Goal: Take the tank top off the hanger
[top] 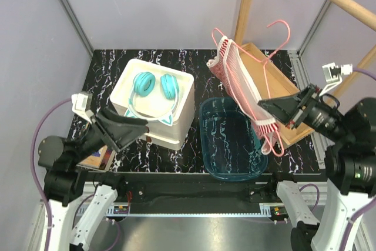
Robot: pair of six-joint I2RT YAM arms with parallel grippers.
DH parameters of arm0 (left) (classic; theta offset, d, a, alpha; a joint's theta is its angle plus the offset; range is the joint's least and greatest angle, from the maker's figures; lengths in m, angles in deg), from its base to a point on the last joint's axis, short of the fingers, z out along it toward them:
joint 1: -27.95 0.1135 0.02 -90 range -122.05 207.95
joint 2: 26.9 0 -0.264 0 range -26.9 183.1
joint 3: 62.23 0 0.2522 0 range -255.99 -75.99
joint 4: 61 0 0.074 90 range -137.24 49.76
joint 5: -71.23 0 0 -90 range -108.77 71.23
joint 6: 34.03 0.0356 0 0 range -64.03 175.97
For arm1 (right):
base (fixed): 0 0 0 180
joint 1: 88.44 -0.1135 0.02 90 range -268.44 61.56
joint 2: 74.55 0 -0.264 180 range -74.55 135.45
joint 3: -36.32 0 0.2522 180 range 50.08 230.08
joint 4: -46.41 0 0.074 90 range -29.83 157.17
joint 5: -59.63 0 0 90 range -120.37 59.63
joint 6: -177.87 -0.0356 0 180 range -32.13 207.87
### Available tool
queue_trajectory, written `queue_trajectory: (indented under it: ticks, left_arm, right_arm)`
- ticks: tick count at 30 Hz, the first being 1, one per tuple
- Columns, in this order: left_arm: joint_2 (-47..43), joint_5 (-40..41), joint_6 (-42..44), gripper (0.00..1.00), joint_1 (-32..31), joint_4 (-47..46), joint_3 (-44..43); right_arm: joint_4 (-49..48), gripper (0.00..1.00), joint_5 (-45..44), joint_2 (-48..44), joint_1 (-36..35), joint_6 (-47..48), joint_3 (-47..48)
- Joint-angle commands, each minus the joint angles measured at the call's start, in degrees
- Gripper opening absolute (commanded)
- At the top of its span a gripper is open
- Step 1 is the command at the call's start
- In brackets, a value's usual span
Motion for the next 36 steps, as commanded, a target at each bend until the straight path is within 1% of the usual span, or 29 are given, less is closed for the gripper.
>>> queue_trajectory:
  ticks: [1,4,5,6,7,9,10,11,12,13,14,15,16,17,18,20,21,22,24,29,32,33,34,36]
  left_arm:
    - [8.8,-1.9,-3.8,0.90,-0.9,-16.4,-5.0]
    - [17.6,-2.0,-0.9,0.90,-3.6,-16.6,-11.3]
    - [19.9,-1.6,-0.2,0.90,-7.3,-16.6,-14.6]
    - [24.7,-0.3,2.0,0.90,-9.9,-16.7,-16.5]
    - [27.1,0.7,3.5,0.90,-15.2,-16.5,-18.4]
    - [31.8,3.8,9.4,0.90,-20.3,-13.2,-25.3]
    - [36.1,5.7,12.8,0.88,-25.0,-10.3,-28.4]
    - [38.5,8.1,19.9,0.88,-27.5,-3.0,-34.8]
    - [40.4,13.6,23.7,0.87,-29.7,0.4,-37.9]
    - [44.1,16.6,27.1,0.86,-33.7,3.3,-40.3]
    - [45.6,19.6,32.4,0.84,-35.0,8.9,-45.0]
    - [46.8,25.9,35.0,0.82,-36.5,11.1,-46.8]
    - [48.9,29.0,37.6,0.80,-39.3,13.4,-48.8]
    - [49.7,31.9,42.1,0.79,-40.5,14.0,-49.1]
    - [50.7,37.0,43.8,0.78,-41.5,14.3,-49.4]
    - [54.1,40.9,48.0,0.74,-44.1,15.6,-50.7]
    - [55.3,45.0,49.2,0.73,-44.9,16.2,-51.3]
    - [56.3,47.2,50.1,0.72,-46.4,17.0,-52.6]
    - [59.4,52.0,52.1,0.72,-47.4,17.3,-53.6]
    - [66.4,54.8,54.2,0.71,-48.6,17.3,-59.2]
    - [70.8,54.2,54.0,0.69,-48.7,17.4,-61.4]
    - [72.5,54.2,54.0,0.68,-48.7,17.4,-61.8]
    - [73.3,54.4,53.8,0.63,-48.7,17.4,-62.1]
    - [74.4,55.9,53.6,0.57,-48.8,17.3,-62.2]
  right_arm:
    - [-5.2,0.00,3.9,-2.6,0.2,-3.5,-1.9]
    - [-5.2,0.00,3.2,-3.5,0.2,-4.5,-3.6]
    - [-5.2,0.00,3.0,-3.8,0.2,-4.9,-4.0]
    - [-5.1,0.00,2.6,-3.8,0.2,-5.1,-4.8]
    - [-4.8,0.00,2.5,-3.9,0.2,-5.3,-5.1]
    - [-4.0,0.00,2.1,-4.1,0.2,-5.2,-5.6]
    - [-3.7,0.00,1.9,-4.4,0.2,-5.2,-5.7]
    - [-3.2,0.00,1.8,-4.8,0.2,-5.1,-5.9]
    - [-2.0,0.00,1.5,-5.0,0.2,-5.0,-5.9]
    - [-1.3,0.00,1.1,-5.1,0.2,-4.4,-5.8]
    - [-0.4,0.00,0.9,-5.7,0.2,-3.9,-5.6]
    - [1.2,0.00,0.2,-6.1,0.2,-3.6,-5.6]
    - [1.9,0.00,0.0,-6.4,0.2,-3.0,-5.8]
    - [2.6,0.00,-0.3,-7.3,0.2,-2.7,-6.1]
    - [3.6,0.00,-0.4,-7.8,0.2,-2.5,-6.4]
    - [5.0,0.00,-1.0,-9.2,0.2,-1.7,-7.1]
    - [6.4,0.00,-1.8,-9.7,0.2,-1.1,-7.3]
    - [7.1,0.00,-2.3,-10.1,0.2,-0.8,-7.5]
    - [8.8,0.00,-2.9,-11.4,0.2,-0.4,-8.1]
    - [13.5,0.00,-5.4,-14.1,0.2,1.5,-8.9]
    - [15.2,0.00,-5.8,-15.7,0.2,1.4,-8.7]
    - [15.8,0.00,-6.1,-16.0,0.2,1.5,-8.3]
    - [16.5,0.00,-6.4,-16.8,0.2,1.6,-7.6]
    - [18.7,0.00,-7.3,-17.7,0.2,2.0,-7.2]
